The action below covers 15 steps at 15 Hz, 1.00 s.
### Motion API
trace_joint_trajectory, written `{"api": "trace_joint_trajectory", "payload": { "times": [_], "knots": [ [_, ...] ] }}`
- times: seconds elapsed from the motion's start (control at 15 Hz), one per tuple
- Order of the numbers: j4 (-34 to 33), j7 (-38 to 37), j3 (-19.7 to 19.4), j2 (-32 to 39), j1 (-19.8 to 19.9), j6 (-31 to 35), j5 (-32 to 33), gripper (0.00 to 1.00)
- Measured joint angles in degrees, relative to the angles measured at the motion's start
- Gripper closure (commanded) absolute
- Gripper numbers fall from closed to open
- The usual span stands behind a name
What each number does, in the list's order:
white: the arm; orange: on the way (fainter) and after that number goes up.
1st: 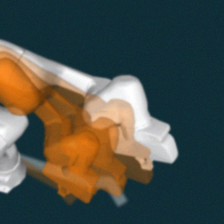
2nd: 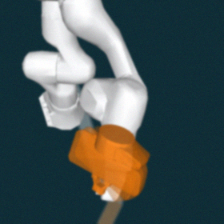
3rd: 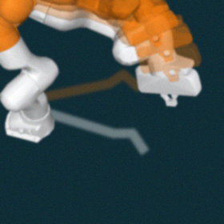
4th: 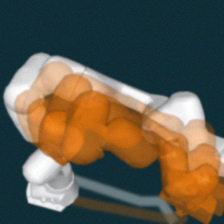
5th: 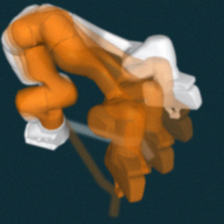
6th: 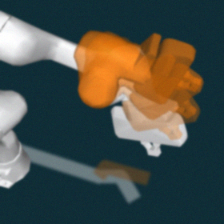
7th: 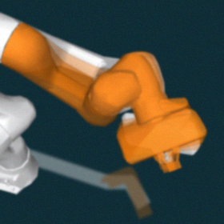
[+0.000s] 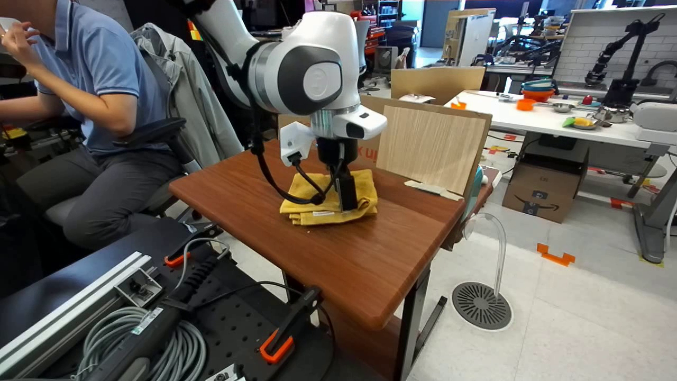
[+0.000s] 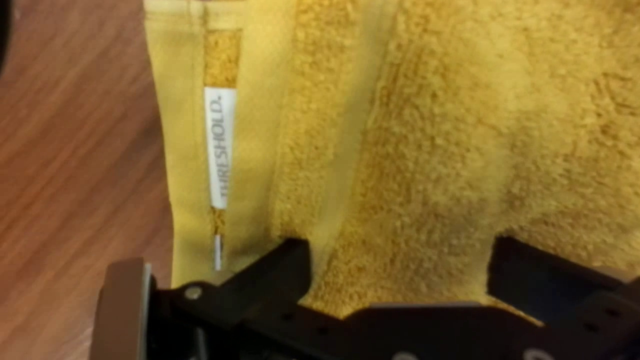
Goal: Use the towel to wipe the table
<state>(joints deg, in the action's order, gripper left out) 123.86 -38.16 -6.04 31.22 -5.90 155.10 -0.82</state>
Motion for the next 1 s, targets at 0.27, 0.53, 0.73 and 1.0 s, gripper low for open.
{"api": "trace_joint_trajectory", "payload": {
  "times": [0.27,0.53,0.73,1.0],
  "knots": [
    [0.27,0.11,-2.51,0.22,3.24,-0.51,-3.5,0.0],
    [0.35,-0.01,-4.73,0.23,5.62,-2.21,-4.22,0.0],
    [-0.01,0.09,-6.3,-0.04,5.75,-7.55,-4.0,0.0],
    [-0.58,0.78,-6.53,-0.48,5.05,-13.93,-0.99,0.0]
  ]
}}
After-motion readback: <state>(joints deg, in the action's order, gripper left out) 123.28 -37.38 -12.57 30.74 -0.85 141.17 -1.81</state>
